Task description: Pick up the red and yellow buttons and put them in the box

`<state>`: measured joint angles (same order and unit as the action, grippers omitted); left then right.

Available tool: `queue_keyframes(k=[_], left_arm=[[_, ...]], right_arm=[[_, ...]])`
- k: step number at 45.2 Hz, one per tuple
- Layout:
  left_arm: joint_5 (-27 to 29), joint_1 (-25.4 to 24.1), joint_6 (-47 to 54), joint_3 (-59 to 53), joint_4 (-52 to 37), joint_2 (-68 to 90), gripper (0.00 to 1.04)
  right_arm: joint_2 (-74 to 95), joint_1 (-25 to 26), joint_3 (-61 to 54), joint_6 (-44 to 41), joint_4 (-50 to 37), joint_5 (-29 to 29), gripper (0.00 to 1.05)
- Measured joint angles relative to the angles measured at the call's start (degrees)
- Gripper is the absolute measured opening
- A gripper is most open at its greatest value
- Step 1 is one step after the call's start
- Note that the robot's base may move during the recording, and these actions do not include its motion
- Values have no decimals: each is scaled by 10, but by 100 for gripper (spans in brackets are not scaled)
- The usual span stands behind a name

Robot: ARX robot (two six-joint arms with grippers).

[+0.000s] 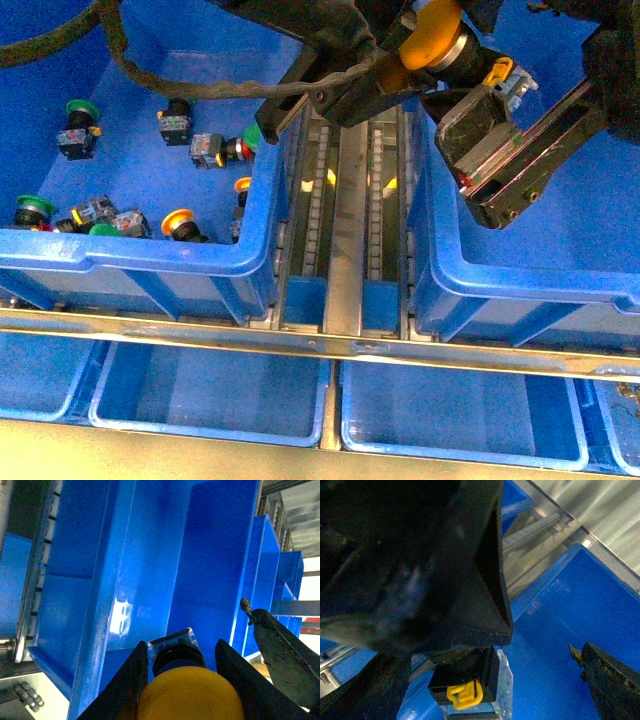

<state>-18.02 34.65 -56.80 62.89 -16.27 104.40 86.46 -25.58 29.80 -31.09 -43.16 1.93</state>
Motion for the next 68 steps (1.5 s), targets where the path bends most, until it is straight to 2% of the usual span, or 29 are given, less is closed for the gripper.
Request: queue_keyframes(k=[18, 22, 35, 39, 48, 57, 62, 67, 68], left_arm=[[0, -4, 1, 18, 4, 3, 33], [-1, -6, 1, 21, 5, 7, 33], [2, -8, 1, 24, 5, 9, 33], [4, -8, 1, 26, 7, 9, 33], [11, -7, 4, 27, 9, 9, 33], [22, -6, 19, 26, 5, 9, 58], [29, -8, 31, 22, 1, 9, 76], [33, -14, 35, 14, -7, 9, 98], [32, -15, 36, 13, -8, 9, 99]], right_arm=[[33, -5, 1, -29, -20, -7, 98], [40, -4, 1, -31, -27, -3, 87], [47, 12, 6, -37, -44, 2, 35], [47, 14, 7, -49, -44, 2, 31], [47, 17, 4, -58, -44, -1, 31], [43, 19, -1, -41, -44, -5, 28], [39, 23, -4, -35, -44, -6, 27], [36, 26, -8, -29, -44, -9, 27], [35, 27, -8, -29, -44, -9, 27]])
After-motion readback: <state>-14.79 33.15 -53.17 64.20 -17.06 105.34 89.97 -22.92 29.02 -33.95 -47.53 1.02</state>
